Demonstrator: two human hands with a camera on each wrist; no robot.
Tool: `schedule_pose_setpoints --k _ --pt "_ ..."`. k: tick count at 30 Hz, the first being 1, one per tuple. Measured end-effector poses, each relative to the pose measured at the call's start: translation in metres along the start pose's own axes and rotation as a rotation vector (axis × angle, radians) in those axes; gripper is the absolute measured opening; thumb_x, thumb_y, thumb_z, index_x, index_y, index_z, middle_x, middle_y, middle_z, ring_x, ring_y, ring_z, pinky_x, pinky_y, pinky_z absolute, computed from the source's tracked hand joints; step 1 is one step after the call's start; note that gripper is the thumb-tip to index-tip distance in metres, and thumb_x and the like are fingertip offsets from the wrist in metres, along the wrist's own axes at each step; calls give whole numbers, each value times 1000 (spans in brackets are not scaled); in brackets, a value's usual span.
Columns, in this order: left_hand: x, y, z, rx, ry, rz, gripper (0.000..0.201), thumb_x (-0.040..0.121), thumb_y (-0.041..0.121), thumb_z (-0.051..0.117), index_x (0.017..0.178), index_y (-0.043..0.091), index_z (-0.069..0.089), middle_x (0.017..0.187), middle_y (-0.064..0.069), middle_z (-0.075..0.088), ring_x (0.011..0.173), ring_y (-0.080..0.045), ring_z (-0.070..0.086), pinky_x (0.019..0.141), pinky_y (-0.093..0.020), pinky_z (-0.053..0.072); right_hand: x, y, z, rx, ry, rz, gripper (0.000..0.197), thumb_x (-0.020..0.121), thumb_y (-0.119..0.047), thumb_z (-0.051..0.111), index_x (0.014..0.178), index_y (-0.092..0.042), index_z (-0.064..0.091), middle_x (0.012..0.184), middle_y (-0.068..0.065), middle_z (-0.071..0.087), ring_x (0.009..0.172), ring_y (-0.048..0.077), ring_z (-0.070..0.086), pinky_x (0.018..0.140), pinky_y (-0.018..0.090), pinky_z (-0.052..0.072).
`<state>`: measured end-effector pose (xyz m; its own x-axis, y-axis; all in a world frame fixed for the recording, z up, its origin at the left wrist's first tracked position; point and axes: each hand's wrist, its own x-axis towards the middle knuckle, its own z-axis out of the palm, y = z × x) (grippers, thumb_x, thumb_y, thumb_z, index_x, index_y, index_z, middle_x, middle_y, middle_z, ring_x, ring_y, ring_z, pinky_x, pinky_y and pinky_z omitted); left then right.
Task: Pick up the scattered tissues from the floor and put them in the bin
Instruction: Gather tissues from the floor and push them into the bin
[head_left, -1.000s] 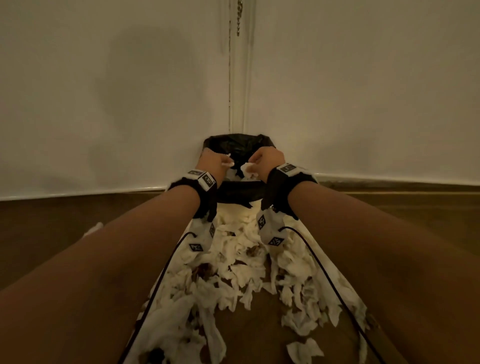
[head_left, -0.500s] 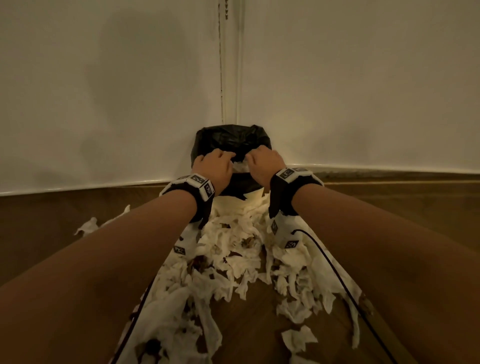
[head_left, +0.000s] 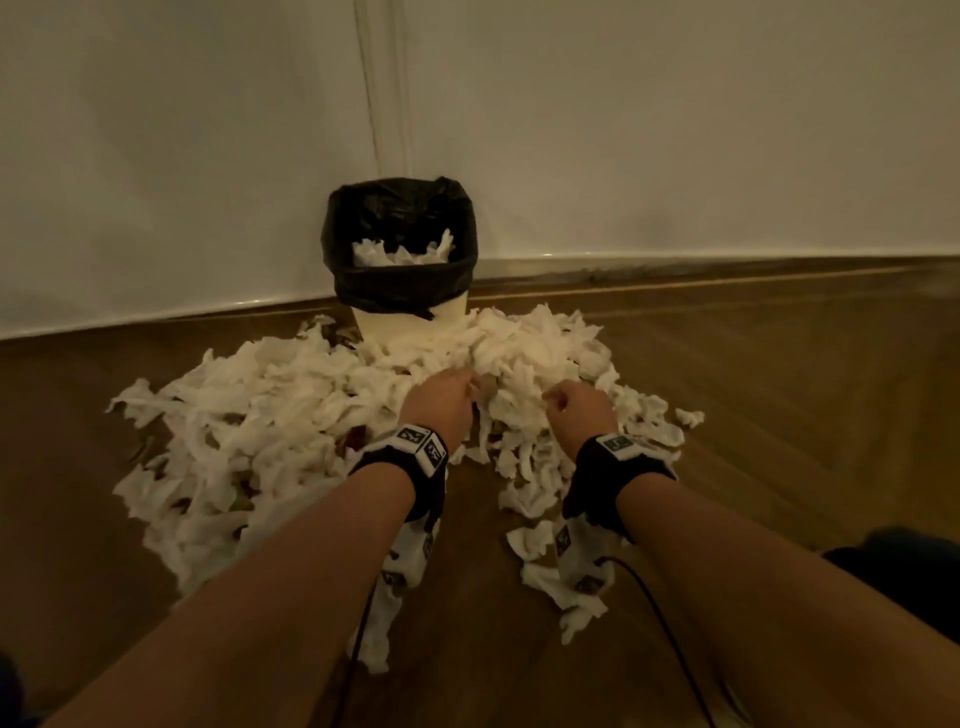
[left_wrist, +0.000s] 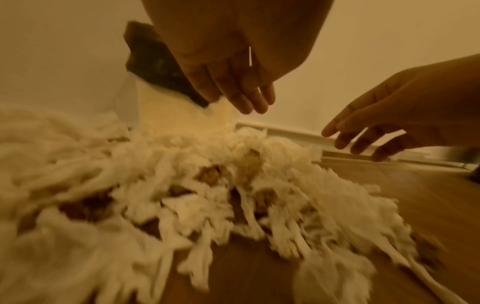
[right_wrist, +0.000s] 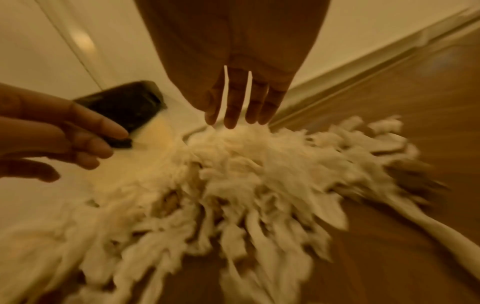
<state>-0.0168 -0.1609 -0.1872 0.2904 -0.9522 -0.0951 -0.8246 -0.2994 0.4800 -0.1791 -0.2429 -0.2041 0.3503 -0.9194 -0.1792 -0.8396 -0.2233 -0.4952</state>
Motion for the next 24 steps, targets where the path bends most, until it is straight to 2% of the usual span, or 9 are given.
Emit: schedule_pose_setpoints --k 4,6,8,11,14,17,19,21,24 --pt "-22 9 59 54 -268 112 38 92 12 47 128 20 49 132 -7 43 115 -26 49 93 -37 45 -41 47 24 -49 -156 163 27 95 -21 46 119 -17 57 124 10 52 114 29 50 97 41 44" --pt "-28 10 89 144 -422 156 51 89 23 58 136 23 40 140 -6 34 122 -28 44 98 -40 44 -60 63 35 -114 -187 196 31 95 -26 47 125 -17 52 132 10 46 124 29 41 106 40 35" --pt "-33 10 112 187 -508 164 62 85 33 64 139 27 34 142 -4 27 127 -29 37 100 -43 43 -75 73 46 -132 -200 231 35 96 -27 43 130 -17 47 138 9 41 131 29 33 109 39 26" --pt "-37 12 137 248 -521 141 67 79 42 67 136 35 32 144 0 20 128 -33 30 99 -48 41 -100 84 58 -89 -157 289 39 94 -23 40 133 -18 43 139 9 40 127 30 34 105 37 27" --pt "-39 14 152 305 -536 77 64 78 44 67 132 38 34 145 0 18 128 -35 29 97 -50 41 -122 89 65 -63 -80 341 45 92 -36 44 135 -21 38 138 9 38 124 29 34 102 36 31" --pt "-41 9 158 359 -541 33 45 90 27 55 132 28 40 140 -7 28 122 -33 36 95 -43 42 -136 94 76 -54 -85 328 59 87 -54 46 138 -28 32 140 6 31 127 28 30 99 39 37" --pt "-40 4 159 320 -530 15 44 96 15 43 139 18 36 140 -12 32 121 -33 42 96 -41 42 -141 97 84 -88 -120 279 64 83 -61 47 138 -33 29 139 4 28 126 27 29 94 40 42" --pt "-39 1 156 280 -492 -30 44 98 12 33 142 11 30 142 -15 34 122 -33 44 99 -40 41 -144 99 94 -159 -161 207 67 81 -64 45 138 -36 25 141 4 25 129 30 25 91 42 45" --pt "-42 2 149 263 -451 -72 49 99 11 36 145 7 22 145 -17 30 127 -32 41 101 -37 38 -146 98 106 -269 -211 101 69 82 -69 38 140 -37 20 143 5 21 130 34 23 85 42 47"
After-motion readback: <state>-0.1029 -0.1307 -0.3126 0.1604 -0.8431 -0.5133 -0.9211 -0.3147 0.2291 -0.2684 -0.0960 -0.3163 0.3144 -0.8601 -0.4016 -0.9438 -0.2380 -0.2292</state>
